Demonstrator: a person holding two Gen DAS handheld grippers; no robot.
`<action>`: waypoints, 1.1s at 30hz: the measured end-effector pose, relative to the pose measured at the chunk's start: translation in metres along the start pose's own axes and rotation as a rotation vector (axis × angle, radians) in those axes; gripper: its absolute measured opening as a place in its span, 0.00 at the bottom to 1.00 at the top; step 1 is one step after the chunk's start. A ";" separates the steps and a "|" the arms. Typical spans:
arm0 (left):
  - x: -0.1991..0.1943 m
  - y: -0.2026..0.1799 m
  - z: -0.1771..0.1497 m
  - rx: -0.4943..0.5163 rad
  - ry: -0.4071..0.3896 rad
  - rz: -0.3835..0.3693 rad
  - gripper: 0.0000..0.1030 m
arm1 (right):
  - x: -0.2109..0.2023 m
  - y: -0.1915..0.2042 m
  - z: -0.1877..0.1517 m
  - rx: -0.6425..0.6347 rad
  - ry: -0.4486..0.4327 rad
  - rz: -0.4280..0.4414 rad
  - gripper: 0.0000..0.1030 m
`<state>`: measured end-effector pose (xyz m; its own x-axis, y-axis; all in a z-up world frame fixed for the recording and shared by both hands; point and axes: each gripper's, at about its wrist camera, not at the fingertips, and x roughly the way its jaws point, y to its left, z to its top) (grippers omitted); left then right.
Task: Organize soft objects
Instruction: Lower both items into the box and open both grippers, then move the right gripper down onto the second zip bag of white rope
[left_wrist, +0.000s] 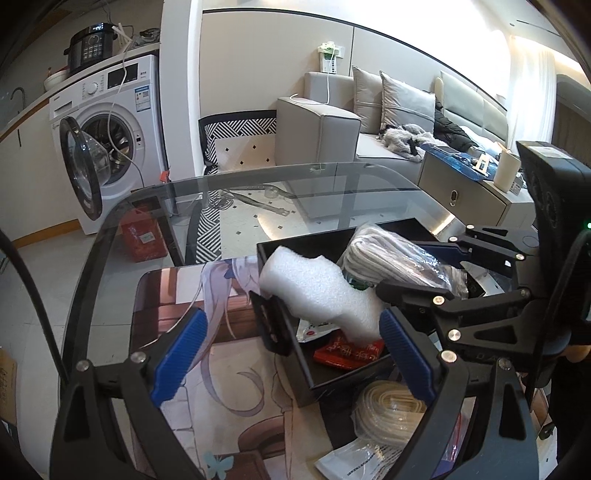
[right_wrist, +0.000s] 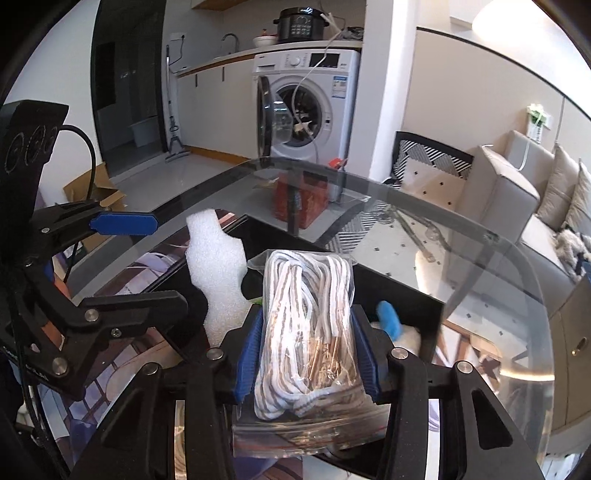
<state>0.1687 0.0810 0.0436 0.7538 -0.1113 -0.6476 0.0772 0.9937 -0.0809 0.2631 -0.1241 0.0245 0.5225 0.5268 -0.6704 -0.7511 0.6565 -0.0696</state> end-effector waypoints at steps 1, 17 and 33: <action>-0.001 0.001 0.000 -0.001 0.000 0.002 0.92 | 0.002 0.000 0.001 -0.001 0.005 0.003 0.45; -0.022 -0.010 -0.012 0.011 -0.017 -0.014 0.92 | -0.037 0.007 -0.017 -0.042 -0.032 -0.057 0.85; -0.053 -0.020 -0.045 -0.015 -0.055 0.013 1.00 | -0.100 0.006 -0.066 0.151 -0.131 -0.031 1.00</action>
<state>0.0976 0.0671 0.0457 0.7897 -0.0968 -0.6058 0.0575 0.9948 -0.0840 0.1795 -0.2083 0.0427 0.6000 0.5645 -0.5669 -0.6700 0.7417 0.0294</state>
